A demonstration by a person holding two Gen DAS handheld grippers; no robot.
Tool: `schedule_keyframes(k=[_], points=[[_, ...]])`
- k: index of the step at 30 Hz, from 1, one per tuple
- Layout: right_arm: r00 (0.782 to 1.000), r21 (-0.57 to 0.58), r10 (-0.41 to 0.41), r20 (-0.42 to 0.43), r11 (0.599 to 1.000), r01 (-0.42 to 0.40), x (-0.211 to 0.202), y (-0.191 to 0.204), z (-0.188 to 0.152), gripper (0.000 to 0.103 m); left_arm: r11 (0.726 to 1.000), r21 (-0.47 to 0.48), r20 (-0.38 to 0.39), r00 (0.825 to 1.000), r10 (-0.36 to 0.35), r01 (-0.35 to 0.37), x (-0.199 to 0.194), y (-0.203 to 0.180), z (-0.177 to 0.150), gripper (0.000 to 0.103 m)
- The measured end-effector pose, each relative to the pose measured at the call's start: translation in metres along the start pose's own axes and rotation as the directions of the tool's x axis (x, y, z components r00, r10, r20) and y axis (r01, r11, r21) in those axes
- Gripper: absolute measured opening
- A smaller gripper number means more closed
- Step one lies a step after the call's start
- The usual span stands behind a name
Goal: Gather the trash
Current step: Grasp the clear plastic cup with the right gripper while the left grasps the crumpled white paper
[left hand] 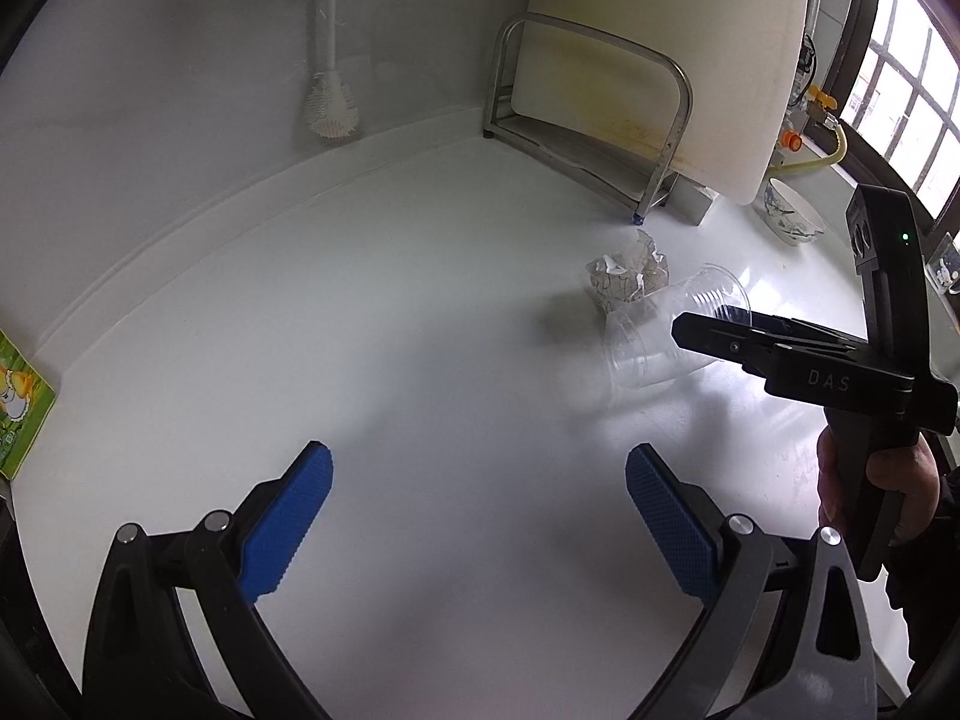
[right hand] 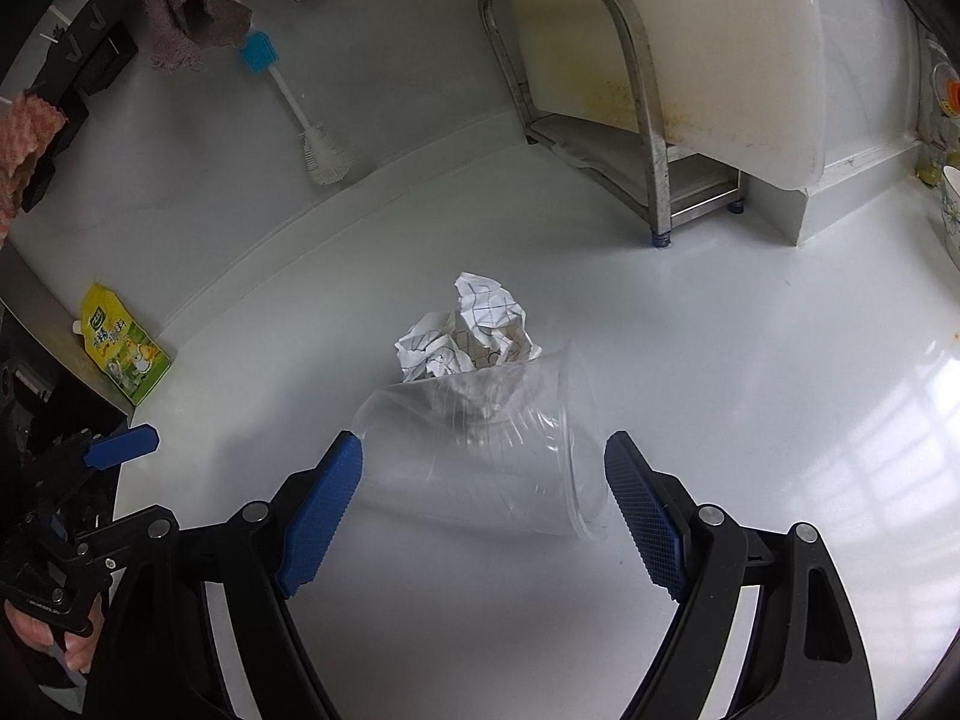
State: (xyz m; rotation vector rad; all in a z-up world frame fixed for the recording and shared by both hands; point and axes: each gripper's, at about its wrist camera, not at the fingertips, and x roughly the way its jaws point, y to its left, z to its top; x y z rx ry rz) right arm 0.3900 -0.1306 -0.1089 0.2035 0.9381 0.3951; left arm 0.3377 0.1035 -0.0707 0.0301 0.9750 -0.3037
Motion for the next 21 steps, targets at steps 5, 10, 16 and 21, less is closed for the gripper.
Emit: schedule_keyframes(k=[5, 10, 16, 21], points=[[1.0, -0.009, 0.015, 0.012, 1.0, -0.015, 0.003, 0.006, 0.002, 0.079, 1.0, -0.002, -0.003, 1.0, 0.0, 0.0, 0.001, 0.001, 0.0, 0.096], [1.0, -0.014, 0.02, 0.013, 1.0, -0.02, 0.005, 0.011, 0.002, 0.069, 1.0, -0.002, -0.007, 1.0, 0.006, -0.006, 0.002, 0.002, 0.0, 0.096], [1.0, -0.029, 0.022, -0.005, 0.999, -0.022, 0.006, 0.014, -0.001, 0.037, 1.0, -0.003, -0.004, 1.0, 0.007, -0.007, 0.003, 0.002, 0.0, 0.096], [1.0, -0.025, 0.025, 0.005, 0.999, -0.025, 0.004, 0.017, -0.006, 0.018, 1.0, 0.004, 0.0, 1.0, 0.009, -0.009, 0.004, 0.0, 0.002, 0.097]])
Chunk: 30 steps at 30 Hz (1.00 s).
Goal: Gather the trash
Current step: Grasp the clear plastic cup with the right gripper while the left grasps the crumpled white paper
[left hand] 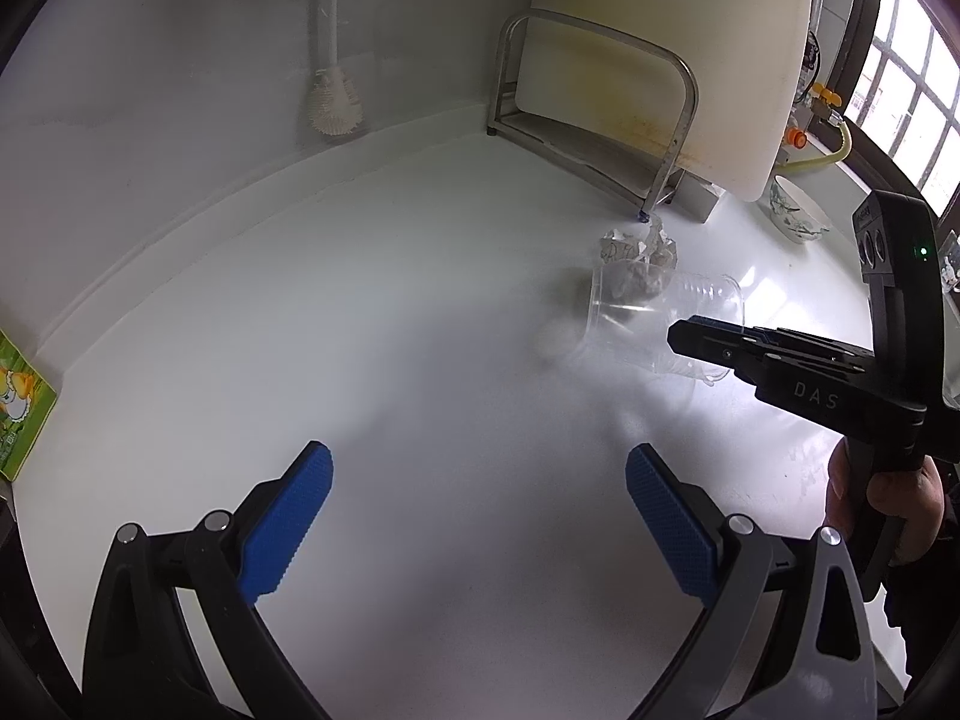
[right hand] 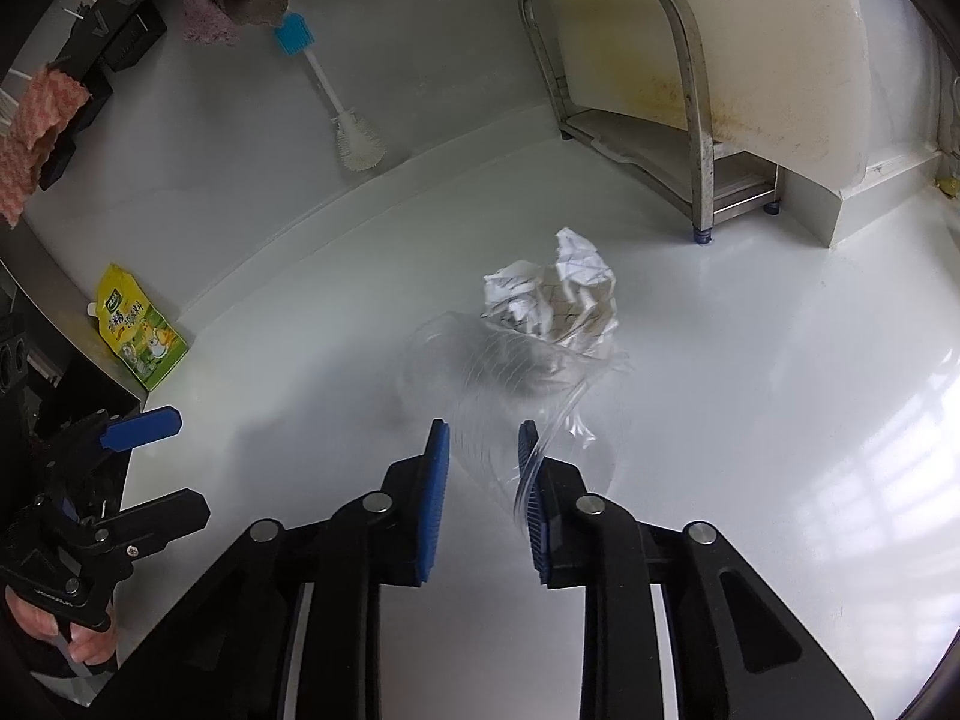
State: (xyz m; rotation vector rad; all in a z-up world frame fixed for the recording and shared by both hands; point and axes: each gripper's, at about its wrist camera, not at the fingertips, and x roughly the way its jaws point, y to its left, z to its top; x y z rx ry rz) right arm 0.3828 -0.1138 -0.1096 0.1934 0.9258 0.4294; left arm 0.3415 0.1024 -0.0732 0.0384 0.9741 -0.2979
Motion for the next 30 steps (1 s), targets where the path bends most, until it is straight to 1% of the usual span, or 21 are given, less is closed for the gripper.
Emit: schedule_keyframes(k=[1, 2, 3, 9, 13, 15, 18, 23, 27, 30], points=[[1.0, 0.003, -0.003, 0.004, 1.0, 0.003, -0.002, 0.0, -0.001, 0.015, 1.0, 0.0, 0.003, 1.0, -0.001, 0.001, 0.0, 0.0, 0.001, 0.097], [1.0, 0.006, -0.005, 0.007, 1.0, 0.005, -0.003, 0.0, -0.002, 0.009, 1.0, 0.001, 0.004, 1.0, -0.002, 0.002, 0.001, -0.001, 0.002, 0.096], [1.0, 0.012, -0.008, 0.011, 1.0, 0.008, -0.006, 0.0, -0.003, 0.007, 1.0, 0.003, 0.006, 1.0, -0.004, 0.004, 0.001, -0.002, 0.003, 0.096], [0.998, 0.076, -0.02, 0.053, 0.997, 0.016, -0.033, -0.009, -0.018, 0.007, 0.999, 0.037, 0.029, 0.999, -0.031, 0.03, 0.009, -0.016, 0.016, 0.097], [0.995, 0.128, -0.049, 0.085, 0.991, 0.038, -0.056, -0.014, -0.032, 0.007, 0.996, 0.07, 0.049, 0.997, -0.06, 0.056, 0.018, -0.034, 0.029, 0.097], [0.992, 0.159, -0.078, 0.101, 0.985, 0.061, -0.067, -0.019, -0.039, 0.007, 0.994, 0.083, 0.059, 0.995, -0.075, 0.07, 0.024, -0.043, 0.036, 0.097], [0.984, 0.213, -0.129, 0.12, 0.972, 0.101, -0.08, -0.03, -0.049, 0.007, 0.99, 0.109, 0.067, 0.993, -0.095, 0.087, 0.037, -0.057, 0.046, 0.097], [0.967, 0.301, -0.207, 0.147, 0.941, 0.156, -0.1, -0.052, -0.065, 0.006, 0.983, 0.159, 0.071, 0.992, -0.103, 0.091, 0.063, -0.079, 0.058, 0.097], [0.956, 0.361, -0.24, 0.169, 0.917, 0.166, -0.114, -0.064, -0.077, 0.006, 0.98, 0.17, 0.063, 0.991, -0.116, 0.104, 0.087, -0.093, 0.069, 0.097], [0.951, 0.39, -0.254, 0.177, 0.905, 0.169, -0.121, -0.068, -0.084, 0.006, 0.974, 0.199, 0.046, 0.992, -0.118, 0.106, 0.105, -0.106, 0.075, 0.097]])
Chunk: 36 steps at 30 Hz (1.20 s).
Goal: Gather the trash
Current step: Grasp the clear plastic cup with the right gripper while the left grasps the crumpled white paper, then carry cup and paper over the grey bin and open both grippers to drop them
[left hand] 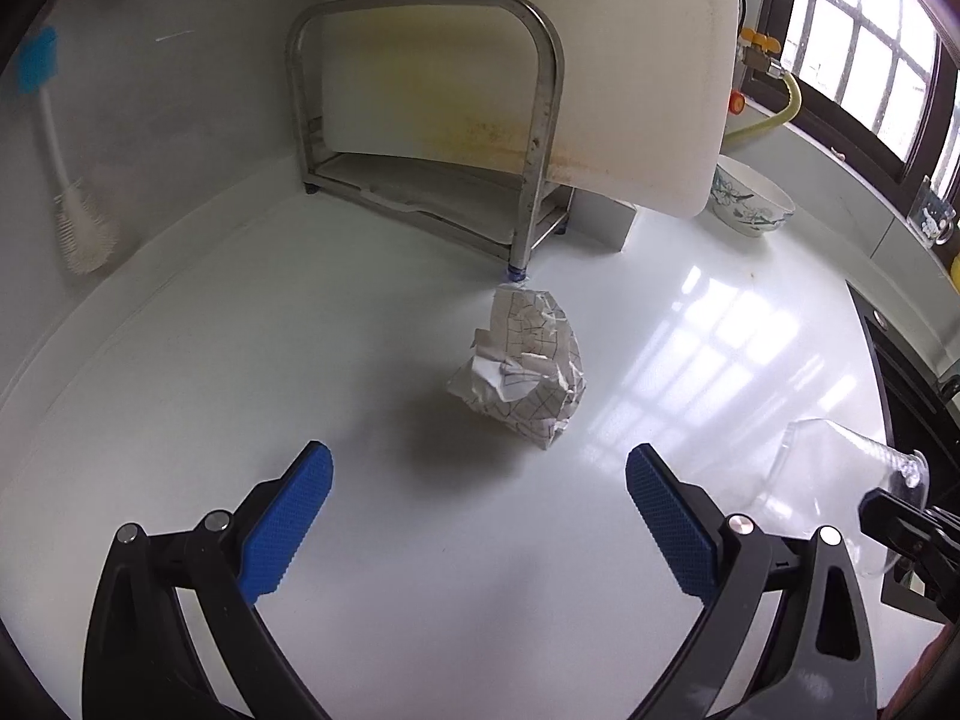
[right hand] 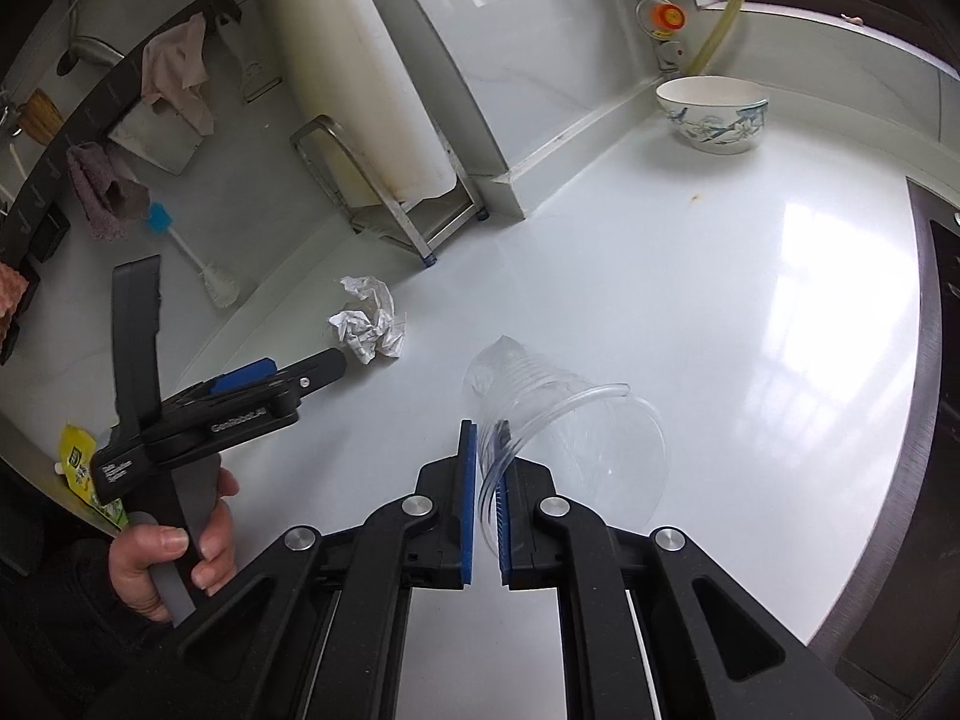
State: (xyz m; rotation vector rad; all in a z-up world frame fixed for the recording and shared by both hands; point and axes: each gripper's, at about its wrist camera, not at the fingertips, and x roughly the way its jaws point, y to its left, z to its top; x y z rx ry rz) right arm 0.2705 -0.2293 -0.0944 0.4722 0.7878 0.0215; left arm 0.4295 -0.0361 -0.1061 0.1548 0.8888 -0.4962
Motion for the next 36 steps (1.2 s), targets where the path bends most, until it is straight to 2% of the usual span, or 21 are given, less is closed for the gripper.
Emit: schedule_keyframes(k=[5, 11, 12, 13, 15, 17, 19, 28, 36], points=[[1.0, 0.012, -0.01, 0.016, 1.0, 0.009, -0.009, 0.0, -0.004, 0.006, 1.0, 0.009, -0.014, 1.0, 0.019, -0.019, 0.026, -0.008, 0.013, 0.097], [0.999, 0.023, -0.02, 0.029, 1.0, 0.019, -0.011, 0.003, -0.003, 0.006, 0.999, -0.022, -0.035, 0.999, 0.036, -0.036, 0.048, -0.008, 0.025, 0.095], [0.999, 0.025, -0.02, 0.031, 0.999, 0.02, -0.011, 0.003, -0.003, 0.006, 0.999, -0.025, -0.035, 0.999, 0.042, -0.043, 0.05, -0.008, 0.025, 0.093], [0.999, 0.026, -0.019, 0.032, 0.999, 0.019, -0.01, 0.003, -0.003, 0.006, 0.999, -0.024, -0.039, 0.998, 0.048, -0.049, 0.052, -0.008, 0.025, 0.083], [0.999, 0.028, -0.02, 0.033, 0.999, 0.019, -0.01, 0.004, -0.003, 0.006, 0.997, -0.003, -0.042, 0.996, 0.077, -0.077, 0.053, -0.011, 0.023, 0.072], [0.999, 0.026, -0.02, 0.03, 0.999, 0.019, -0.009, 0.005, -0.004, 0.006, 0.997, 0.009, -0.037, 0.997, 0.073, -0.073, 0.05, -0.012, 0.02, 0.053], [0.999, 0.026, -0.018, 0.029, 1.0, 0.017, -0.01, 0.007, -0.006, 0.006, 0.997, 0.011, -0.043, 0.997, 0.071, -0.07, 0.045, -0.013, 0.017, 0.046], [0.999, 0.016, -0.009, 0.035, 1.0, 0.008, -0.026, 0.016, -0.015, 0.006, 0.996, 0.023, -0.031, 0.996, 0.083, -0.082, -0.001, -0.01, -0.016, 0.045], [0.999, -0.02, 0.032, 0.024, 0.999, -0.032, -0.053, 0.028, -0.039, 0.006, 0.996, 0.021, -0.045, 0.995, 0.089, -0.088, -0.067, -0.019, -0.054, 0.045]])
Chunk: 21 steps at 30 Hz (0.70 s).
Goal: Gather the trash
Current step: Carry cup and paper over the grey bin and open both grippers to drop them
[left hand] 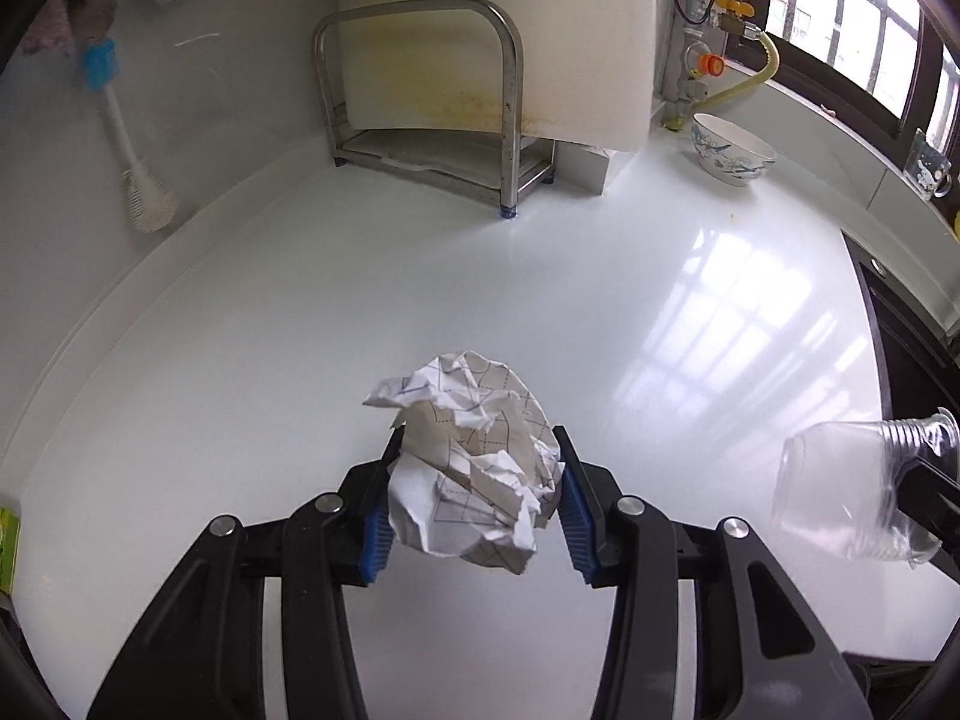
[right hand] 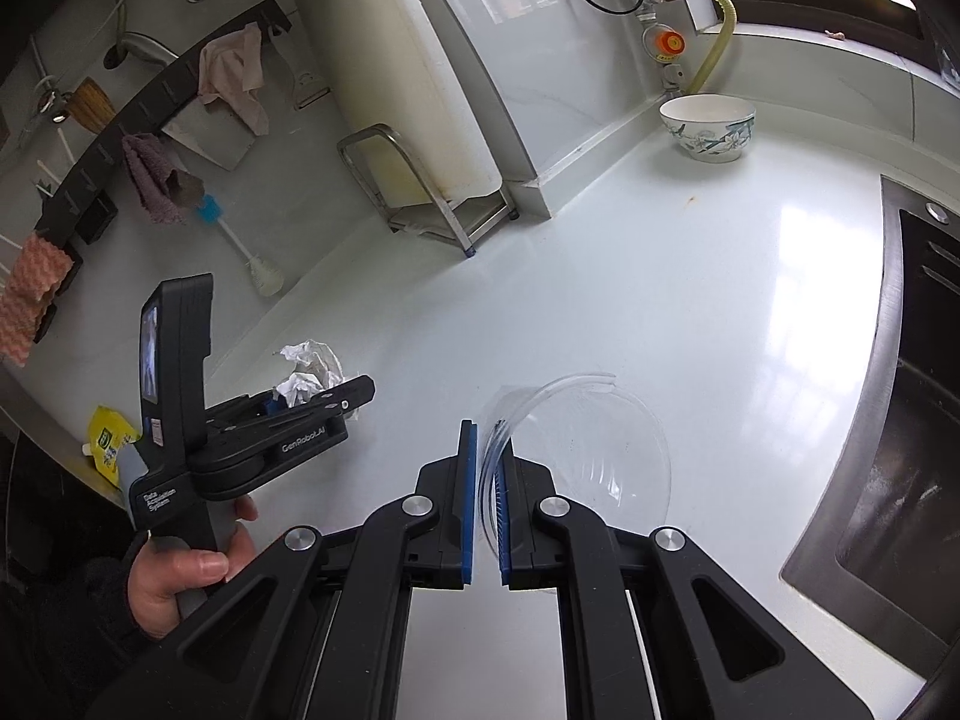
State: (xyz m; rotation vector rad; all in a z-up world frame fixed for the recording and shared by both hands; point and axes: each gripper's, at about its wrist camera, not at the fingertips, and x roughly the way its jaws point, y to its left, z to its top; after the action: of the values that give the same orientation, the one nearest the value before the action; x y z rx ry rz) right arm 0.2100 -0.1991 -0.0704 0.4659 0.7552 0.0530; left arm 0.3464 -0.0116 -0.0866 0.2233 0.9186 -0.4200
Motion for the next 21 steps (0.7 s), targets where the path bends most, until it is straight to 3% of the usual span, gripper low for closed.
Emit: schedule_keyframes(k=[11, 21], points=[[0.997, -0.039, 0.067, -0.041, 0.997, -0.069, -0.076, 0.007, -0.051, 0.006, 1.0, 0.002, 0.008, 1.0, -0.019, 0.019, -0.104, -0.048, -0.072, 0.045], [0.988, -0.023, 0.072, -0.137, 0.997, -0.076, -0.144, -0.033, -0.119, 0.006, 0.998, -0.006, -0.064, 0.995, -0.07, 0.07, -0.142, -0.122, -0.141, 0.045]])
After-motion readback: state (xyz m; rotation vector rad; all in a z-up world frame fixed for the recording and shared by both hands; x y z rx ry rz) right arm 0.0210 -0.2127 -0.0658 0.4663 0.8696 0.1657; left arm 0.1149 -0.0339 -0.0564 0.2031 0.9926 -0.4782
